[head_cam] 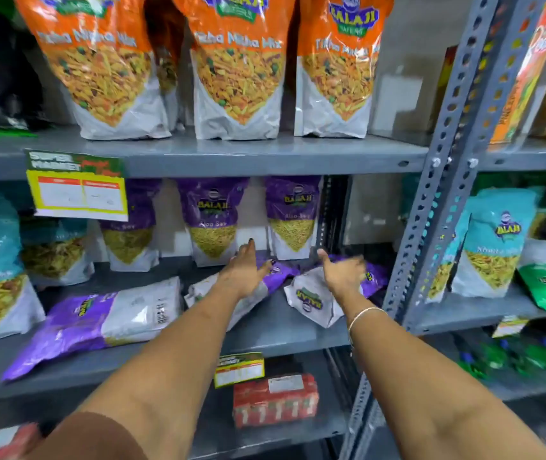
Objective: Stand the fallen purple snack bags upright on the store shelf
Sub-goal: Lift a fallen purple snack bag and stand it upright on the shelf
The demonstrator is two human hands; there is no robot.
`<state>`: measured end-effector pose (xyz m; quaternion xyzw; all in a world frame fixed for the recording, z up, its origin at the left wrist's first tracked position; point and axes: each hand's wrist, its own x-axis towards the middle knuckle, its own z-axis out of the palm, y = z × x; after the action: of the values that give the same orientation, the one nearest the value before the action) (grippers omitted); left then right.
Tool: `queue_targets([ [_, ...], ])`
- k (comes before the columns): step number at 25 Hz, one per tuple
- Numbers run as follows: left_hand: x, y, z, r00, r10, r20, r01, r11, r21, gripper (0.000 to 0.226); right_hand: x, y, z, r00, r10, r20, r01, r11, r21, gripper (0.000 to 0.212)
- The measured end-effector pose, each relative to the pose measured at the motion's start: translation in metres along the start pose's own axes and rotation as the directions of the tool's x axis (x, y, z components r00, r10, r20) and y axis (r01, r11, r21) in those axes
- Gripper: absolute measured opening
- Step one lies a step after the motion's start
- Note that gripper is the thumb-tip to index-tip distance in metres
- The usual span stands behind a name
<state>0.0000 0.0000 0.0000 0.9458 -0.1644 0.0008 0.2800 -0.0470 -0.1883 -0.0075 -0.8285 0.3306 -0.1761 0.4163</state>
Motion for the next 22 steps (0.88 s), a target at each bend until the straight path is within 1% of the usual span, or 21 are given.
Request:
queue_targets([
  [1, 0.012, 0.004, 0.012, 0.999, -0.033, 0.011, 0.034, 0.996, -0.087, 0.065, 0.014, 0.01, 0.0, 0.992, 0.127, 0.027, -0.128, 0.991, 0.031, 0.099],
  [2, 0.023, 0.01, 0.023, 0.997, -0.068, 0.042, 0.073, 0.987, -0.143, 0.059, 0.028, 0.021, -0.003, 0.976, 0.197, 0.089, -0.205, 0.974, 0.094, 0.093],
  [3, 0.035, 0.018, 0.036, 0.992, -0.098, 0.078, 0.11, 0.978, -0.176, 0.054, 0.046, 0.036, -0.002, 0.955, 0.224, 0.192, -0.256, 0.953, 0.164, 0.083],
  [4, 0.04, 0.026, 0.045, 0.981, -0.143, 0.134, 0.168, 0.967, -0.194, 0.051, 0.057, 0.052, 0.002, 0.925, 0.224, 0.307, -0.31, 0.912, 0.269, 0.07],
  [5, 0.055, 0.032, 0.06, 0.969, -0.165, 0.185, 0.204, 0.956, -0.213, 0.052, 0.071, 0.065, 0.008, 0.893, 0.206, 0.4, -0.35, 0.877, 0.329, 0.059],
  [6, 0.062, 0.04, 0.069, 0.951, -0.195, 0.241, 0.25, 0.942, -0.222, 0.055, 0.079, 0.074, 0.012, 0.867, 0.204, 0.454, -0.391, 0.845, 0.366, 0.052],
  [8, 0.075, 0.047, 0.083, 0.913, -0.22, 0.343, 0.307, 0.925, -0.222, 0.063, 0.1, 0.087, 0.023, 0.852, 0.207, 0.48, -0.44, 0.78, 0.445, 0.041],
  [10, 0.094, 0.04, 0.098, 0.878, -0.194, 0.437, 0.341, 0.895, -0.287, 0.076, 0.117, 0.094, 0.032, 0.836, 0.209, 0.508, -0.481, 0.724, 0.494, 0.033],
  [11, 0.103, 0.035, 0.105, 0.868, -0.193, 0.457, 0.373, 0.862, -0.344, 0.081, 0.124, 0.095, 0.035, 0.829, 0.22, 0.515, -0.506, 0.687, 0.522, 0.035],
  [12, 0.111, 0.029, 0.114, 0.853, -0.209, 0.479, 0.425, 0.812, -0.401, 0.082, 0.13, 0.096, 0.038, 0.808, 0.265, 0.526, -0.559, 0.626, 0.543, 0.043],
  [13, 0.124, 0.018, 0.125, 0.841, -0.213, 0.498, 0.464, 0.757, -0.46, 0.082, 0.133, 0.094, 0.04, 0.788, 0.294, 0.541, -0.604, 0.543, 0.584, 0.056],
  [14, 0.13, 0.011, 0.129, 0.82, -0.214, 0.531, 0.505, 0.708, -0.494, 0.077, 0.134, 0.091, 0.04, 0.775, 0.298, 0.557, -0.626, 0.487, 0.609, 0.065],
  [15, 0.127, 0.013, 0.126, 0.796, -0.19, 0.574, 0.541, 0.65, -0.535, 0.071, 0.133, 0.087, 0.038, 0.782, 0.274, 0.56, -0.617, 0.473, 0.63, 0.063],
  [16, 0.124, 0.016, 0.121, 0.771, -0.155, 0.618, 0.572, 0.595, -0.564, 0.061, 0.131, 0.081, 0.036, 0.79, 0.241, 0.563, -0.601, 0.486, 0.635, 0.053],
  [18, 0.117, 0.02, 0.112, 0.729, -0.04, 0.684, 0.606, 0.503, -0.616, 0.027, 0.127, 0.073, 0.03, 0.824, 0.146, 0.547, -0.53, 0.541, 0.653, 0.035],
  [19, 0.117, 0.023, 0.11, 0.719, -0.005, 0.695, 0.617, 0.464, -0.636, 0.017, 0.126, 0.07, 0.027, 0.851, 0.099, 0.516, -0.474, 0.567, 0.673, 0.028],
  [20, 0.116, 0.025, 0.105, 0.723, 0.018, 0.69, 0.608, 0.456, -0.649, 0.015, 0.124, 0.065, 0.024, 0.88, 0.046, 0.472, -0.404, 0.594, 0.696, 0.022],
  [21, 0.117, 0.025, 0.099, 0.748, 0.027, 0.663, 0.573, 0.479, -0.665, 0.011, 0.123, 0.059, 0.023, 0.907, -0.037, 0.42, -0.306, 0.629, 0.715, 0.02],
  [22, 0.118, 0.025, 0.092, 0.787, 0.026, 0.617, 0.524, 0.499, -0.69, 0.006, 0.121, 0.05, 0.019, 0.923, -0.11, 0.369, -0.21, 0.66, 0.721, 0.023],
])
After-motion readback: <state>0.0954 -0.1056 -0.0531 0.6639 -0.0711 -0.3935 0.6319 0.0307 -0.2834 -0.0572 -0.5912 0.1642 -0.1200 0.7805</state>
